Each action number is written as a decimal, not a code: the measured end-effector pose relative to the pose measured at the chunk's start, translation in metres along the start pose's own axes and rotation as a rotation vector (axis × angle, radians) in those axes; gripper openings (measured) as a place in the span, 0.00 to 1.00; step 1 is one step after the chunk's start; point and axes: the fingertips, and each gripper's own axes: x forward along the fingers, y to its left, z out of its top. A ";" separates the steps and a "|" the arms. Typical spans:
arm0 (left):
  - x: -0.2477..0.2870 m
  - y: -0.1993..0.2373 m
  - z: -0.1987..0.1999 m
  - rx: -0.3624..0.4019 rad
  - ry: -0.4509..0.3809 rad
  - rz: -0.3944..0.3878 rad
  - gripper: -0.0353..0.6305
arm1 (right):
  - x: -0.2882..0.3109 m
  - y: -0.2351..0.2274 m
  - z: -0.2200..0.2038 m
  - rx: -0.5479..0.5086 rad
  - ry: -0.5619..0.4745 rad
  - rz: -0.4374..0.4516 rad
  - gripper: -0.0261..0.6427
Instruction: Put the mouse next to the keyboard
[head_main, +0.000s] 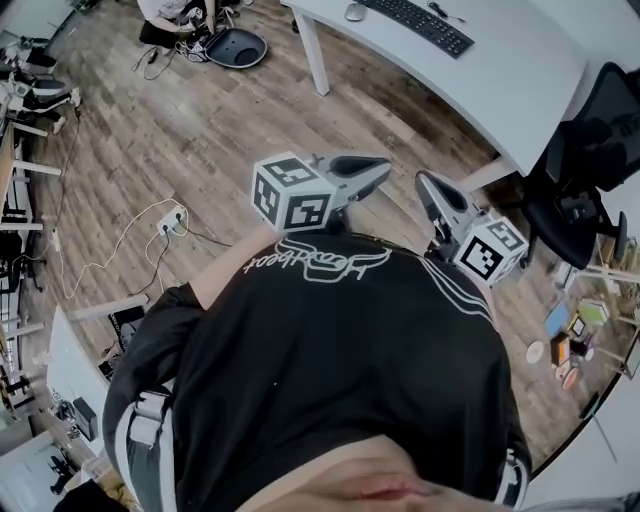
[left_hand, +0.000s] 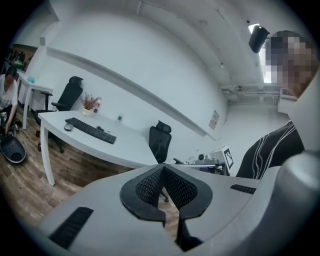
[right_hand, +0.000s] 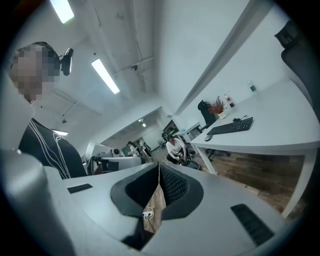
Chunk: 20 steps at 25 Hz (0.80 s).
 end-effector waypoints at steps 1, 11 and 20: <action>0.001 0.012 0.005 0.003 0.001 0.001 0.06 | 0.010 -0.006 0.003 0.005 0.001 -0.006 0.05; 0.010 0.161 0.065 -0.044 0.057 -0.006 0.06 | 0.129 -0.086 0.039 0.088 0.053 -0.114 0.05; -0.030 0.309 0.108 -0.083 0.040 0.038 0.06 | 0.269 -0.132 0.070 0.060 0.118 -0.159 0.05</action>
